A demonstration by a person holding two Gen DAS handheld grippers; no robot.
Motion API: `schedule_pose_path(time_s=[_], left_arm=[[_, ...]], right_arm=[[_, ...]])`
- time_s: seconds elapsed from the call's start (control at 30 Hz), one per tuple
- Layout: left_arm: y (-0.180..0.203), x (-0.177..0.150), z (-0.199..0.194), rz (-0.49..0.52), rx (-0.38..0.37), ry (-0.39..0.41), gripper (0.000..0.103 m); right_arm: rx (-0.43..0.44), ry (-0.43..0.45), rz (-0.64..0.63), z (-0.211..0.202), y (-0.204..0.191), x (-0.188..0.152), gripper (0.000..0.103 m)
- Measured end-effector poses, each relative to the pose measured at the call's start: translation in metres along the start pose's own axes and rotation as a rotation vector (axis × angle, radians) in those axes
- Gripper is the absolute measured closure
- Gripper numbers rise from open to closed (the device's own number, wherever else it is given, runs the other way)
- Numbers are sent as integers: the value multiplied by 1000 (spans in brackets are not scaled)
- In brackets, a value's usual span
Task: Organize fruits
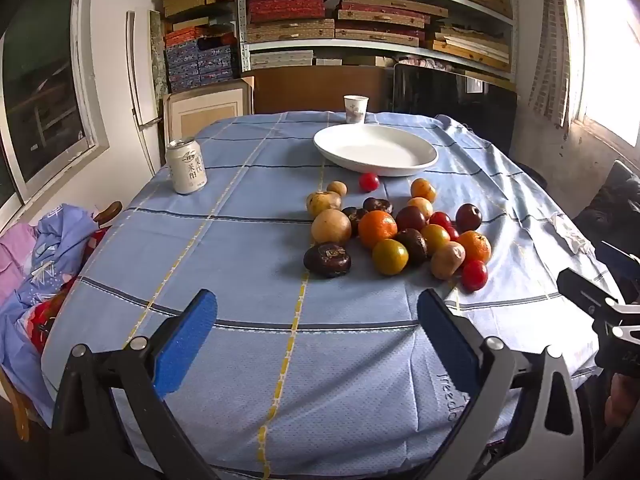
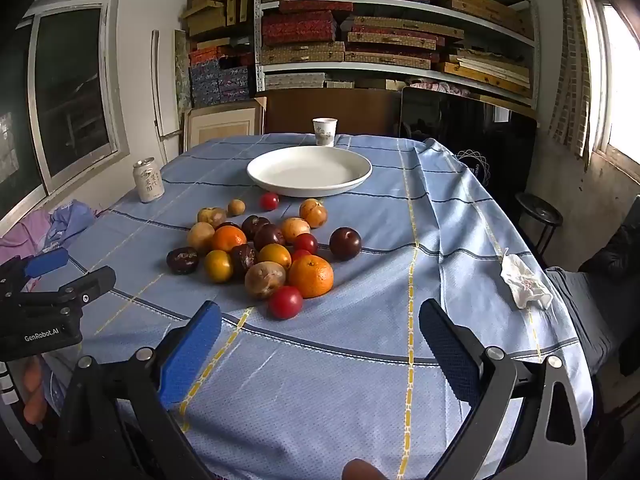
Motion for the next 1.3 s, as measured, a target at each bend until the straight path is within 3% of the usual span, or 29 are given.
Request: schedule_pose_path(time_s=[1.3], left_arm=[[-5,-9,9,3,7,-13,5]], right_arm=[[11,-17,-1,1,-5,-1,4]])
Point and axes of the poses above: each gripper's, at about its wrist camera, not at the fingertips, and z roughly the way its jaws point, y to its right, x to its top, the point moved 6 cm from there along z, roughly the way its jaws point, and after that the axes turned 4 degrees about z, right-handed, at the moved point
